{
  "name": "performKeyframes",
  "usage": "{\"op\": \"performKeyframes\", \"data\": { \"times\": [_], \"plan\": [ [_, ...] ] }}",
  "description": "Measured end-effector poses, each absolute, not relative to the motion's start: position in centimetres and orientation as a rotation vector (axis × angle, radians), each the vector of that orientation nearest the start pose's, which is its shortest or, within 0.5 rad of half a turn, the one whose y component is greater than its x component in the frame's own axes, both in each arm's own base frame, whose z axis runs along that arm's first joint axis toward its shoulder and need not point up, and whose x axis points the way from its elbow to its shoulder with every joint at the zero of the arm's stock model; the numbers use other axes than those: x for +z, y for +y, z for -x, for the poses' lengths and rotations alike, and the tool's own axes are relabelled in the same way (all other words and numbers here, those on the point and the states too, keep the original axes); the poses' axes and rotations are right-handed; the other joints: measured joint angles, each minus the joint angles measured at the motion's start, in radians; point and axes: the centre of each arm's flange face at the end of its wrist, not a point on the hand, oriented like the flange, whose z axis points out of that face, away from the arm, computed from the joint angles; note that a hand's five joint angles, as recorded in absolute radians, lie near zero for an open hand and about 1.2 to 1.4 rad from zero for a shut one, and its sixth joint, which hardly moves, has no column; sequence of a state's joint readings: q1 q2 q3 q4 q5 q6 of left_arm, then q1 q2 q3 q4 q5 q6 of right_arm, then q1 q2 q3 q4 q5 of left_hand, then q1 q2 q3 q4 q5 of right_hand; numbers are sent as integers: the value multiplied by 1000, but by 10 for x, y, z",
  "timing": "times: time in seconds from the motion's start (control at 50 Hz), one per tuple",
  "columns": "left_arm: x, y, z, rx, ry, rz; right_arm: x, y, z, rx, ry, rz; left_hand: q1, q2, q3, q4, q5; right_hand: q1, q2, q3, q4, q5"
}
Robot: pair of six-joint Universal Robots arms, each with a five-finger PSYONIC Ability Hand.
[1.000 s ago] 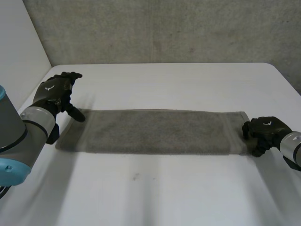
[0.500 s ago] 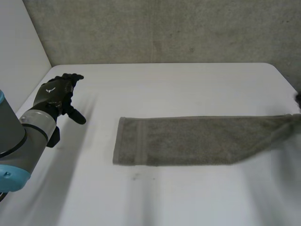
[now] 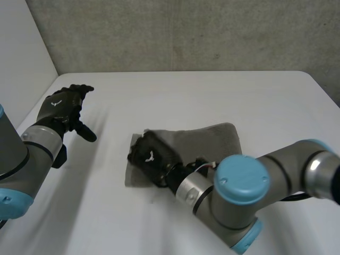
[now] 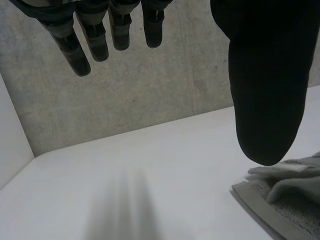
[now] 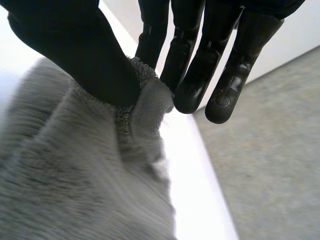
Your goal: Fold the towel.
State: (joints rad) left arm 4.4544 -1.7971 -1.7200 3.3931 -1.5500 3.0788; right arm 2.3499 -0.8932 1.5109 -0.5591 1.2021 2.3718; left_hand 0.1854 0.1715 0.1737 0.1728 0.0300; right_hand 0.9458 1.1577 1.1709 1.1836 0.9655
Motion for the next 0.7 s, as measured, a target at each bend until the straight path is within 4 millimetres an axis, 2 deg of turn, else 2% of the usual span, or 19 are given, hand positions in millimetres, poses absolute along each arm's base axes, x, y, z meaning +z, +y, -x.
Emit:
{"op": "performKeyframes", "data": {
  "times": [0.02,0.06,0.08,0.1,0.14,0.2,0.24,0.26,0.3,0.34,0.36,0.38,0.5,0.58,0.6,0.62,0.64,0.68,0.7],
  "plan": [
    [215,-289,214,-2210,2529,-272,125,-173,-404,-1933,1234,1716,0,0,0,0,0,0,0,0,0,0],
    [213,-288,215,-2206,2533,-276,120,-171,-405,-1899,1265,1729,0,0,0,0,0,-321,-376,-376,-387,-350],
    [213,-288,215,-2206,2533,-276,120,-171,-405,-1899,1265,1729,0,0,0,0,0,-321,-376,-376,-387,-350],
    [212,-288,215,-2202,2537,-280,119,-171,-404,-1870,1309,1735,0,0,0,0,0,-588,-725,-729,-741,-696],
    [212,-288,217,-2201,2541,-287,122,-173,-402,-1860,1351,1726,0,0,0,0,0,-685,-855,-867,-882,-824],
    [211,-286,221,-2207,2545,-307,133,-181,-394,-1851,1453,1667,0,0,0,0,0,-728,-927,-955,-949,-899],
    [211,-286,224,-2211,2547,-317,138,-185,-390,-1848,1492,1634,0,0,0,0,0,-728,-927,-955,-949,-899],
    [212,-284,234,-2234,2549,-359,152,-199,-374,-1829,1628,1502,0,0,0,0,0,-728,-927,-955,-949,-899],
    [212,-282,242,-2252,2550,-391,157,-204,-367,-1819,1673,1448,0,0,0,0,0,-728,-928,-955,-949,-902],
    [213,-280,255,-2276,2555,-442,169,-218,-344,-1768,1813,1261,0,2,1,1,0,-728,-928,-955,-949,-902],
    [213,-280,255,-2276,2555,-442,169,-218,-344,-1768,1813,1261,0,2,1,1,0,-728,-928,-955,-949,-902],
    [212,-276,269,-2294,2565,-497,174,-228,-325,-1724,1904,1127,0,2,2,2,0,-728,-928,-955,-949,-903],
    [200,-266,305,-2286,2619,-636,168,-245,-281,-1627,2080,918,0,2,2,2,0,-728,-928,-955,-949,-903],
    [187,-259,318,-2234,2663,-702,159,-250,-263,-1594,2146,886,0,2,2,2,0,-728,-928,-955,-949,-903],
    [166,-253,328,-2126,2713,-765,147,-252,-246,-1574,2212,898,0,2,2,2,0,-706,-895,-915,-916,-869],
    [166,-253,328,-2126,2713,-765,147,-252,-246,-1574,2212,898,0,2,2,2,0,-706,-895,-915,-916,-869],
    [151,-252,330,-2053,2730,-785,141,-252,-238,-1570,2244,922,0,2,2,2,0,-640,-799,-820,-830,-788],
    [141,-252,330,-1999,2729,-791,136,-253,-233,-1573,2261,946,0,2,2,2,0,-485,-619,-649,-661,-628],
    [131,-253,329,-1951,2715,-793,131,-254,-230,-1587,2270,976,0,2,2,2,0,-214,-296,-325,-338,-320]
  ]
}}
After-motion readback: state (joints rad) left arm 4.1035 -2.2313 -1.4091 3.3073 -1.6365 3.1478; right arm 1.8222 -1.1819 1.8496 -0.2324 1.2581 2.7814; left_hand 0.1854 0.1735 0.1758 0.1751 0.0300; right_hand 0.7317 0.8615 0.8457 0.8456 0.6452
